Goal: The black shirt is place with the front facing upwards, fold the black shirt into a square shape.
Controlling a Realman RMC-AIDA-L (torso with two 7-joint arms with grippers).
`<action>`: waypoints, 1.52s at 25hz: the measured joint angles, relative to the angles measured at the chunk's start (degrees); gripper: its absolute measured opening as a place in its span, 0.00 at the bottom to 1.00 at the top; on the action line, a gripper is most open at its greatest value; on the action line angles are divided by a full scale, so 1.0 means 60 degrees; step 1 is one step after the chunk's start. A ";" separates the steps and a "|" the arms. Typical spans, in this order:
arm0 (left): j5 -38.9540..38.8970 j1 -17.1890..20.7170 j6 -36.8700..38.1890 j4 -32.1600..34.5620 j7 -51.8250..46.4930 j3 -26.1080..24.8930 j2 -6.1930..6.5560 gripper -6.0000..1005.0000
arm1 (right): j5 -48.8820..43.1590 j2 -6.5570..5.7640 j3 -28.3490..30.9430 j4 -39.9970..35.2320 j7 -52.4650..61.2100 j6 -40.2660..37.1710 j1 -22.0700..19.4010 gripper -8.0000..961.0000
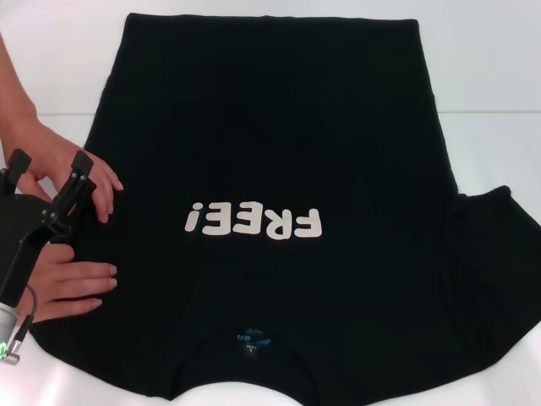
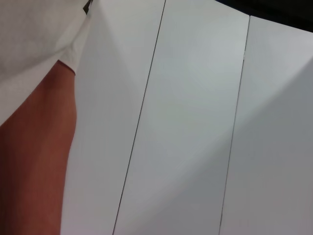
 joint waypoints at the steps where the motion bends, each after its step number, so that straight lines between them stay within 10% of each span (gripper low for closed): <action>1: 0.0000 0.0006 0.0000 0.0001 0.0000 0.0000 0.0000 0.93 | 0.0000 0.0000 0.0000 0.0001 -0.0002 0.0000 0.0000 0.93; 38: 0.0000 0.0013 0.0000 -0.0087 -0.0015 0.0014 0.0015 0.93 | 0.0074 -0.0036 0.0541 -0.0203 -0.0035 -0.0033 -0.0177 0.93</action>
